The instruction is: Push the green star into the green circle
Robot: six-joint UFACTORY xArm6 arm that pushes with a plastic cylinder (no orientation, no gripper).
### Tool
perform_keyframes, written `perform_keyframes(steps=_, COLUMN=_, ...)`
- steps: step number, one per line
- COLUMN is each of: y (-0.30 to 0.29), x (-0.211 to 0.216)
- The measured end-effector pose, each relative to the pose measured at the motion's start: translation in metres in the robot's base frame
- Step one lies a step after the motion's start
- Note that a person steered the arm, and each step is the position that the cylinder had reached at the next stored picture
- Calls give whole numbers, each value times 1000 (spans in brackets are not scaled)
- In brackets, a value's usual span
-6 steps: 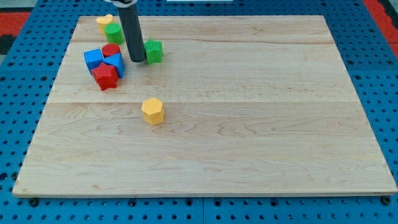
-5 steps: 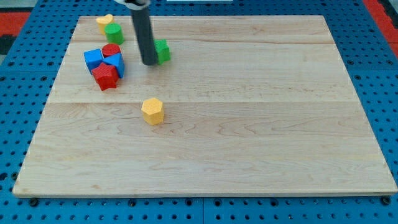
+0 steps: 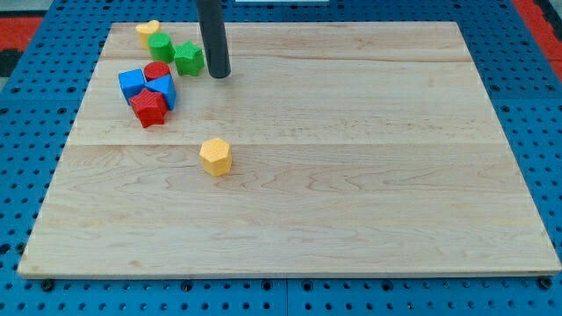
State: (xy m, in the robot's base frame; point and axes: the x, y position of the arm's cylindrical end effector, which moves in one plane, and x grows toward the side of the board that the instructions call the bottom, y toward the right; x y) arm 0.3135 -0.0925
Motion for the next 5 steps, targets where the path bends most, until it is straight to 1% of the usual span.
perform_keyframes(steps=1, y=-47, x=-7)
perform_keyframes(steps=2, y=-78, x=-20)
perform_keyframes(steps=3, y=-69, x=-27)
perform_keyframes(steps=4, y=-23, x=-16)
perform_keyframes(steps=5, y=31, x=53)
